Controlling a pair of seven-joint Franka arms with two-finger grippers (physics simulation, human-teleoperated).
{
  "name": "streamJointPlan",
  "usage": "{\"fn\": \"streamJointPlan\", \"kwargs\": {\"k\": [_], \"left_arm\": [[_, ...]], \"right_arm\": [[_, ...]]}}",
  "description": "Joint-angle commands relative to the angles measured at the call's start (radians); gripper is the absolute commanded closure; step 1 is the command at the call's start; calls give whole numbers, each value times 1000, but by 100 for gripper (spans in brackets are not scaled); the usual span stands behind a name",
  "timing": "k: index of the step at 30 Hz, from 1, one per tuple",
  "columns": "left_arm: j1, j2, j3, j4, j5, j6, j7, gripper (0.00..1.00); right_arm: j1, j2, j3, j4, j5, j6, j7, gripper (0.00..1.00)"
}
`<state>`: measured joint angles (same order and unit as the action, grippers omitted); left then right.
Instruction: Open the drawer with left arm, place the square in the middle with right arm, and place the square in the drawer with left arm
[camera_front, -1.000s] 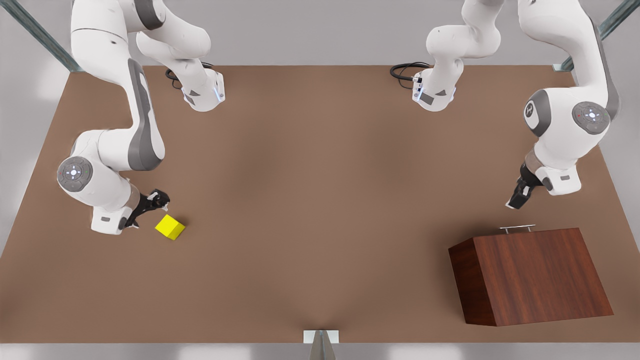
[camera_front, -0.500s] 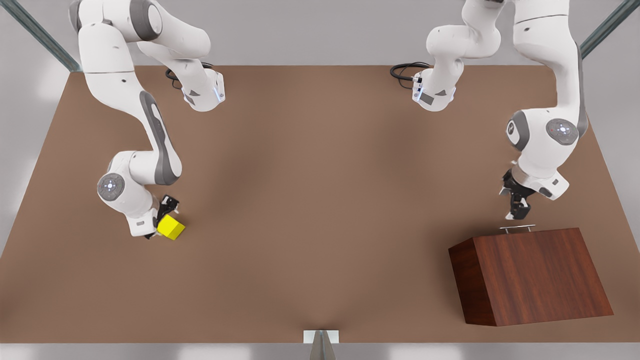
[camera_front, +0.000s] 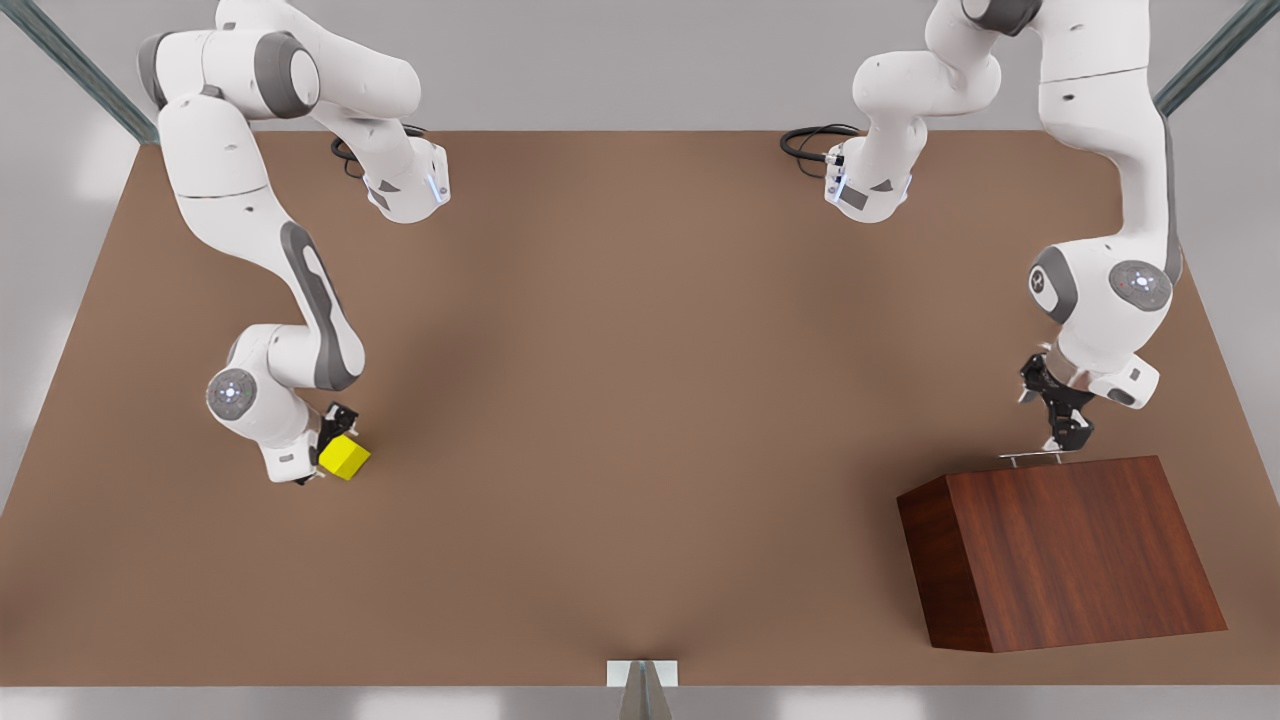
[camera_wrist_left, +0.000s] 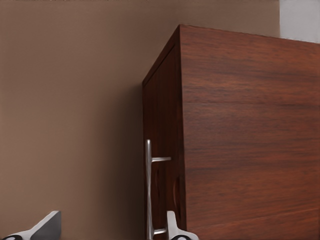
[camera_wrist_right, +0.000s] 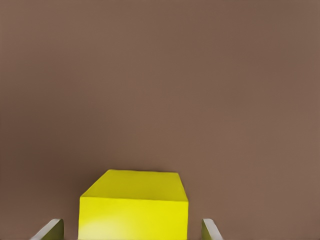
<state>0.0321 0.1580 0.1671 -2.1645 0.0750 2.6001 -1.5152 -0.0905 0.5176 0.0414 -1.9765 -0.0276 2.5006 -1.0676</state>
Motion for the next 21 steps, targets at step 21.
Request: {"fn": "streamJointPlan", "kwargs": {"k": [21], "left_arm": [[8,92,0,-15,-6,40,-16,0]], "right_arm": [[12,1,-2,-1,-2,29,23,38]]}}
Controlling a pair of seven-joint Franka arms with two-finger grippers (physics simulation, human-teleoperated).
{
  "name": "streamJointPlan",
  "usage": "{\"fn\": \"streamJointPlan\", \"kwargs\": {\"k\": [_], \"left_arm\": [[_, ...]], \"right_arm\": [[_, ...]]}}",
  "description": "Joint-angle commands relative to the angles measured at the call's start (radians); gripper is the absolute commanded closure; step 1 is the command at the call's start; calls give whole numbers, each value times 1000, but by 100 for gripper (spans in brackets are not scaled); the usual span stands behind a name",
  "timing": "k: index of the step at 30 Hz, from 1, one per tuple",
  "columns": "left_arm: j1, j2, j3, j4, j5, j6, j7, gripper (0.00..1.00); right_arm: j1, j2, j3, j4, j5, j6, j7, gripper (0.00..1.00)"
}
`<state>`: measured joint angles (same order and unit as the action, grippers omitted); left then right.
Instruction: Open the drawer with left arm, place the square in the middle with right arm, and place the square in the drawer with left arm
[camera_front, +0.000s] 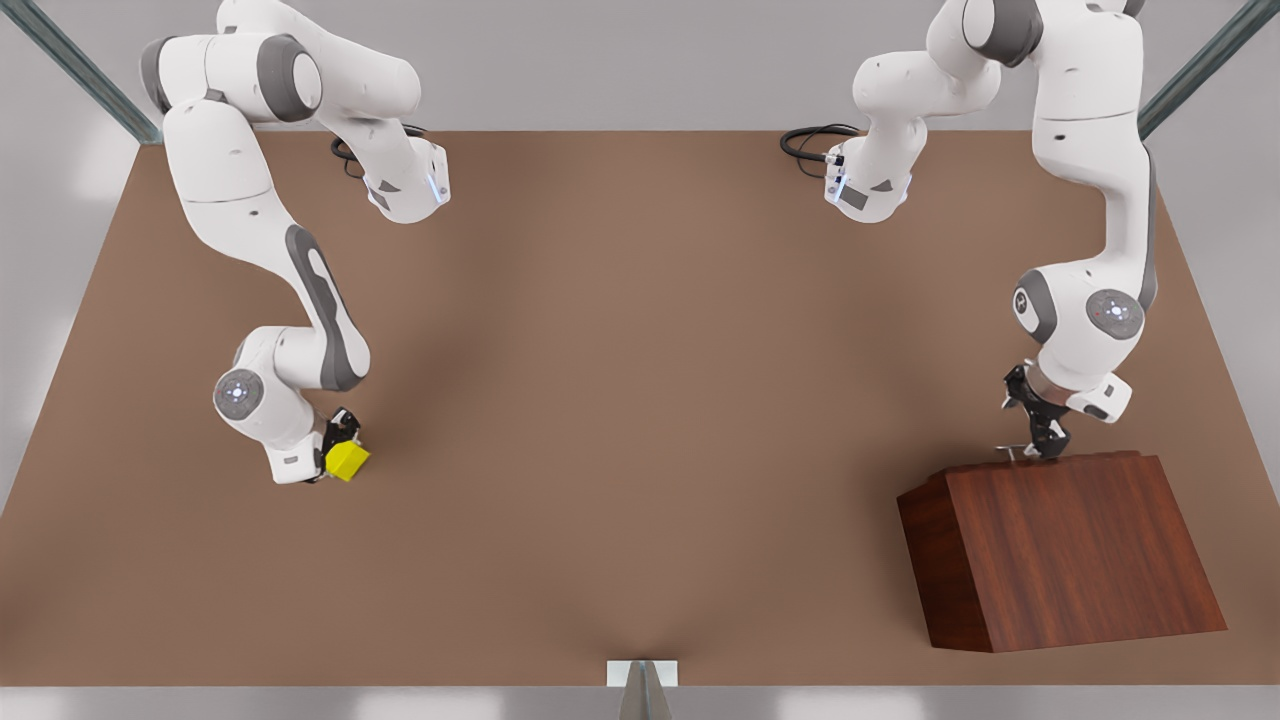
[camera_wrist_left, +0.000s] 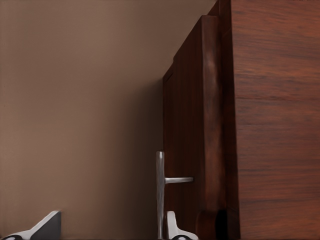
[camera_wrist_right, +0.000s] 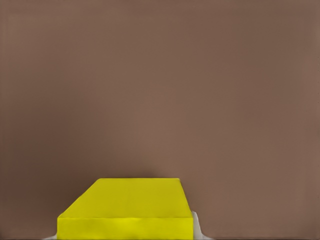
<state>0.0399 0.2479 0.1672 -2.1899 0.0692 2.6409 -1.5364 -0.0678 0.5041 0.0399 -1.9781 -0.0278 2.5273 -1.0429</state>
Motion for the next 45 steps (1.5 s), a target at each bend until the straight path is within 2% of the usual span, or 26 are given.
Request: {"fn": "streamJointPlan", "kwargs": {"k": [1,5,8,12,16,21,23,25,27,34,35,37,38,40,42,43,45], "left_arm": [[0,-1,0,-4,0,1,-1,0],[0,-24,0,-34,0,-1,-2,0],[0,-50,0,-68,0,-2,-7,0],[0,-101,2,-119,0,-10,-8,0],[0,-119,15,-146,1,-15,-8,0],[0,-173,31,-198,1,-32,-8,0],[0,-182,31,-209,1,-33,-13,0],[-2,-203,31,-231,1,-33,-18,0],[-3,-214,31,-235,1,-35,-21,0],[-6,-252,46,-281,1,-62,-30,0],[-6,-271,46,-297,3,-62,-30,0],[-8,-325,54,-309,3,-125,-30,0],[-8,-361,54,-309,4,-182,-30,0],[-23,-496,52,-289,53,-334,-1,0],[-46,-504,49,-215,63,-374,235,0],[-78,-480,45,-179,57,-375,405,0],[-205,-300,34,76,47,-504,695,0]], "right_arm": [[6,-9,1,-1,-1,-1,4,38],[171,-50,11,7,-3,-58,256,38],[338,-10,38,84,-1,-50,442,38],[575,67,38,237,0,-71,662,36],[790,163,37,447,-1,-152,1037,36],[904,315,29,685,-1,-194,1253,35],[911,355,28,694,-3,-183,1307,35],[922,372,26,711,-3,-185,1311,25],[924,392,28,725,-3,-137,1310,0],[916,360,23,710,-17,-134,1298,0],[908,257,-12,639,-14,-154,1294,0],[832,42,-40,546,-12,-338,1299,0],[807,-80,-103,444,-12,-341,1304,0],[596,-248,-123,323,-9,-435,1288,0],[381,-346,-81,331,-4,-605,1290,0],[254,-351,-45,358,-4,-662,1255,0],[51,-406,14,448,-1,-901,1084,0]]}}
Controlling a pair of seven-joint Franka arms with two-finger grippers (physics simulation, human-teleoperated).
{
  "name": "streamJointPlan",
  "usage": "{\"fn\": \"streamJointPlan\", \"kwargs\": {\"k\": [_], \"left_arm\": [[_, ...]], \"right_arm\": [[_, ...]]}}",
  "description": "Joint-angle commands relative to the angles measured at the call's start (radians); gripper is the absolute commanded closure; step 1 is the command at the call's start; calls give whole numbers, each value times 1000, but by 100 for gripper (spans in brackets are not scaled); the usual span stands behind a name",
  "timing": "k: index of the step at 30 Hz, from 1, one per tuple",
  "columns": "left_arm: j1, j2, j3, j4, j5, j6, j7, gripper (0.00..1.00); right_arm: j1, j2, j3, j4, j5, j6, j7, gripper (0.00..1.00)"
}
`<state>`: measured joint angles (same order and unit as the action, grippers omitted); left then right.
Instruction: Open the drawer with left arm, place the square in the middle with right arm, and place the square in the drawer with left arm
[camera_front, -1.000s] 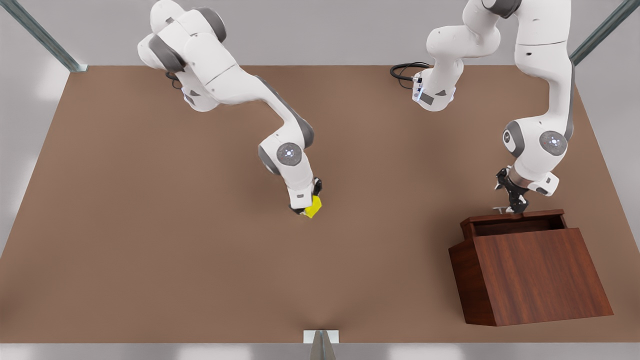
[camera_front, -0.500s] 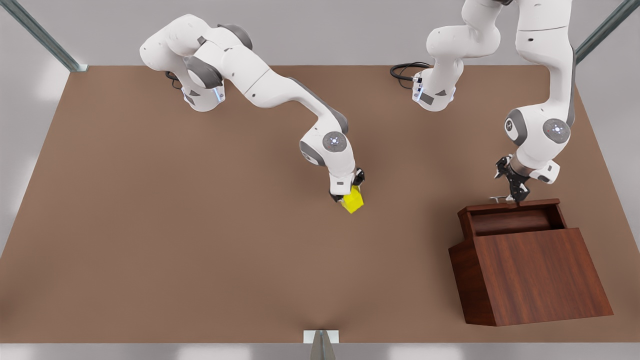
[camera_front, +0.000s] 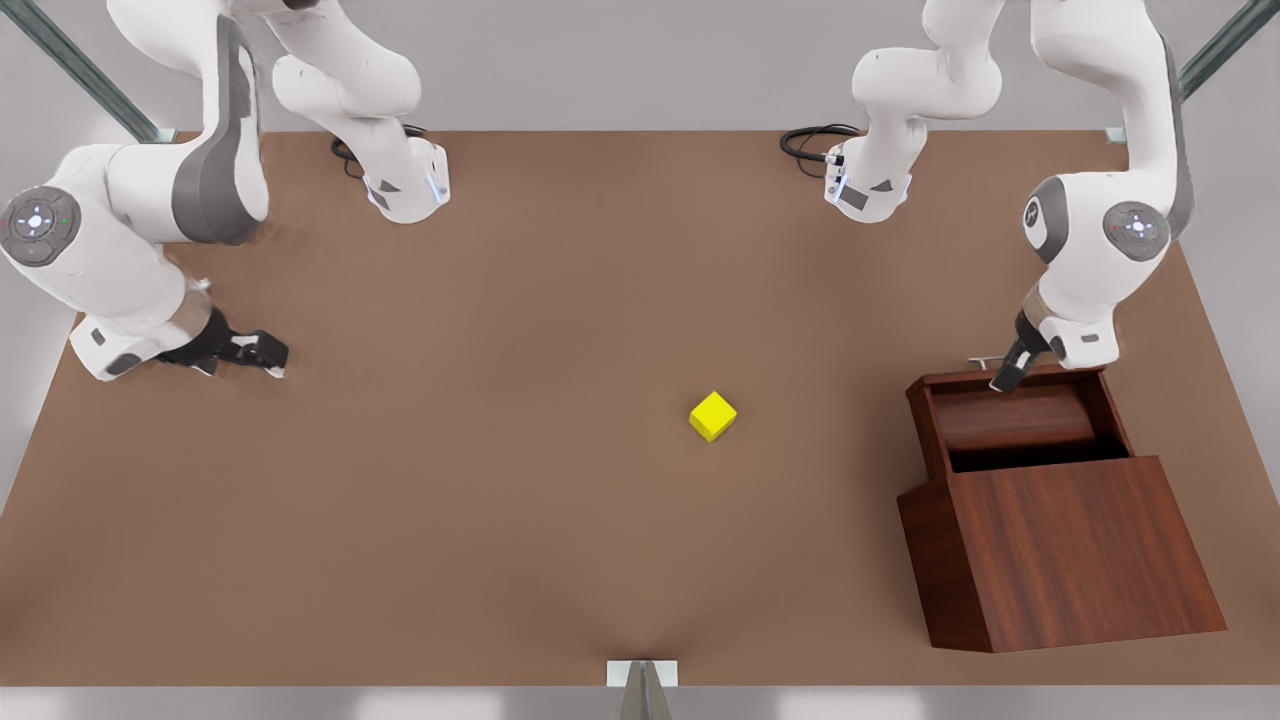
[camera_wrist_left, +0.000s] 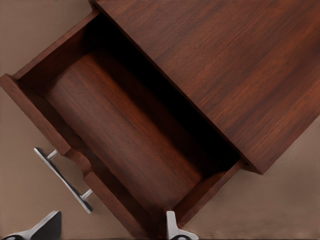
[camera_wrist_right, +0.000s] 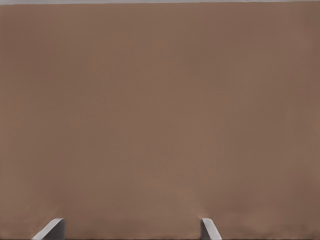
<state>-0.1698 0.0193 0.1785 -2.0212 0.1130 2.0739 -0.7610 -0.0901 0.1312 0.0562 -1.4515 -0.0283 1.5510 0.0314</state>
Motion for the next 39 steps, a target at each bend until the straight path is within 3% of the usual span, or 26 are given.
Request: {"fn": "streamJointPlan", "kwargs": {"k": [1,4,8,11,14,18,23,25,30,39], "left_arm": [[-33,42,-23,60,-3,-38,47,0],[-60,333,-160,548,-66,-369,296,0],[-66,462,-401,662,-59,-373,468,0],[-129,519,-425,662,-35,-357,574,0],[-171,580,-430,653,-39,-195,792,0],[-247,620,-427,579,73,-2,784,0],[-267,689,-425,578,106,97,729,0],[-270,692,-425,570,108,88,730,0],[-275,623,-421,329,116,275,729,0],[-274,616,-395,271,149,285,730,0]], "right_arm": [[56,25,-1,25,1,-20,-16,0],[66,163,-76,66,1,80,-110,0],[58,196,-73,74,13,161,-148,0],[55,194,-73,66,13,159,-107,0],[73,223,-75,94,14,159,-96,0],[50,214,-81,105,39,150,-97,0],[35,208,-78,112,85,149,-96,0],[49,206,-73,112,60,149,-94,0],[43,209,-73,112,71,150,-94,0],[44,209,-73,111,71,149,-96,0]]}}
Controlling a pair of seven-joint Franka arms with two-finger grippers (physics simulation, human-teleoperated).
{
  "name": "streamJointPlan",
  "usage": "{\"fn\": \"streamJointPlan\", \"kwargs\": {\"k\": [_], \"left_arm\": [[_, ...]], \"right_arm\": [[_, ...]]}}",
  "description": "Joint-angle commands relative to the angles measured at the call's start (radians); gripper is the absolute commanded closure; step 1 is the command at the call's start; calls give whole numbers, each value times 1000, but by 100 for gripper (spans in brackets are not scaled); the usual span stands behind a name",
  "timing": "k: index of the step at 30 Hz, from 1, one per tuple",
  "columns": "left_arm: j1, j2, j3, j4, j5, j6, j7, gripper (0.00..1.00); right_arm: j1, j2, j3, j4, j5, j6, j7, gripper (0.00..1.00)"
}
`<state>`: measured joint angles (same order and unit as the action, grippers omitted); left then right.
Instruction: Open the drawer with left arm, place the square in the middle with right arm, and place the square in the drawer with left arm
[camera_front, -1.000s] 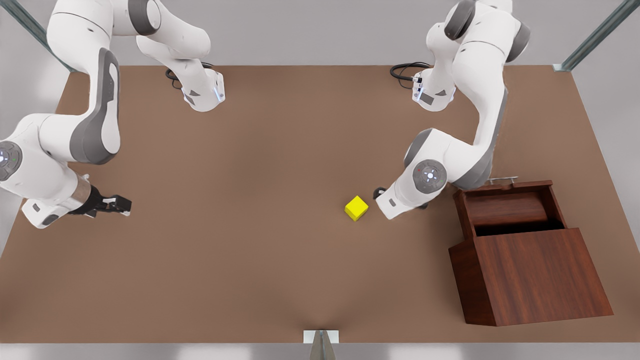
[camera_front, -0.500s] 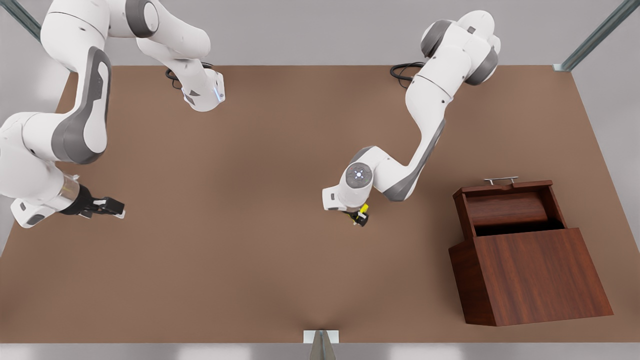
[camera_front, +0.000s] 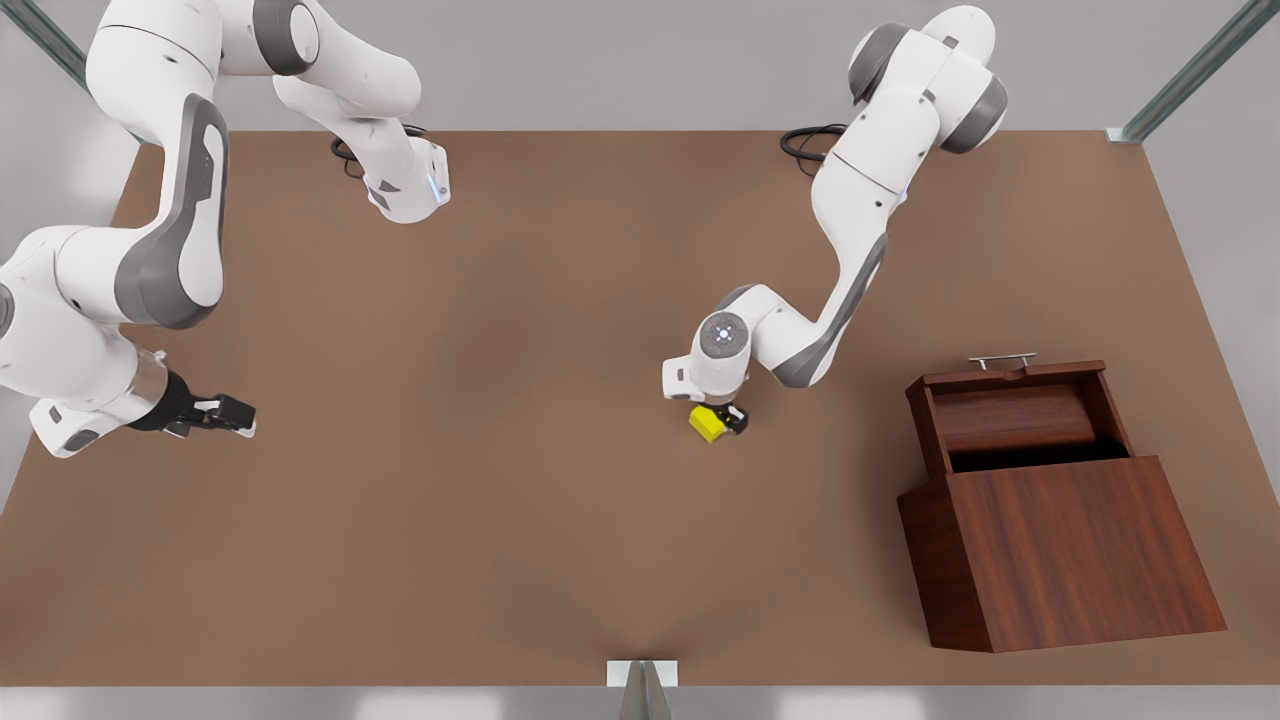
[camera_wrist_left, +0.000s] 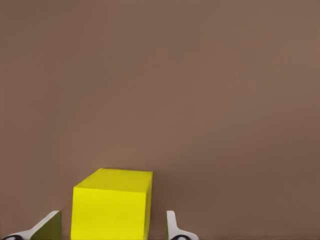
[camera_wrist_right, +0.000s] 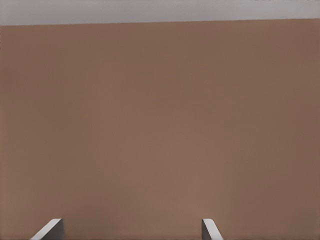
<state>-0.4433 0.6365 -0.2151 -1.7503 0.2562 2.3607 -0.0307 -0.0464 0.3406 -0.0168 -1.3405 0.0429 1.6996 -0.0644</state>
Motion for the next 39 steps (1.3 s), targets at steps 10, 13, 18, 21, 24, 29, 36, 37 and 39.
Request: {"fn": "streamJointPlan", "kwargs": {"k": [10,13,18,21,24,29,36,37,39], "left_arm": [[-2,58,11,2,15,32,0,5],[-2,71,11,3,34,40,0,20],[-2,72,11,5,35,40,0,30],[-2,66,11,12,35,31,0,30],[-2,68,11,14,35,31,0,34],[-2,9,6,77,29,-93,2,34],[11,-316,112,54,-52,-443,377,33],[11,-350,155,52,-74,-492,478,33],[9,-386,244,52,-92,-540,672,32]], "right_arm": [[-4,0,0,1,0,2,0,0],[-1,-2,0,0,-2,0,2,0],[-4,-3,-2,1,-2,0,2,0],[-3,-3,-2,1,-2,0,2,0],[-4,-3,-2,1,-3,0,2,0],[-4,-6,-5,1,-5,0,2,0],[-9,-15,-6,1,-8,0,0,0],[-9,-14,-6,1,-6,0,2,0],[-12,-15,-6,1,-8,0,2,0]]}}
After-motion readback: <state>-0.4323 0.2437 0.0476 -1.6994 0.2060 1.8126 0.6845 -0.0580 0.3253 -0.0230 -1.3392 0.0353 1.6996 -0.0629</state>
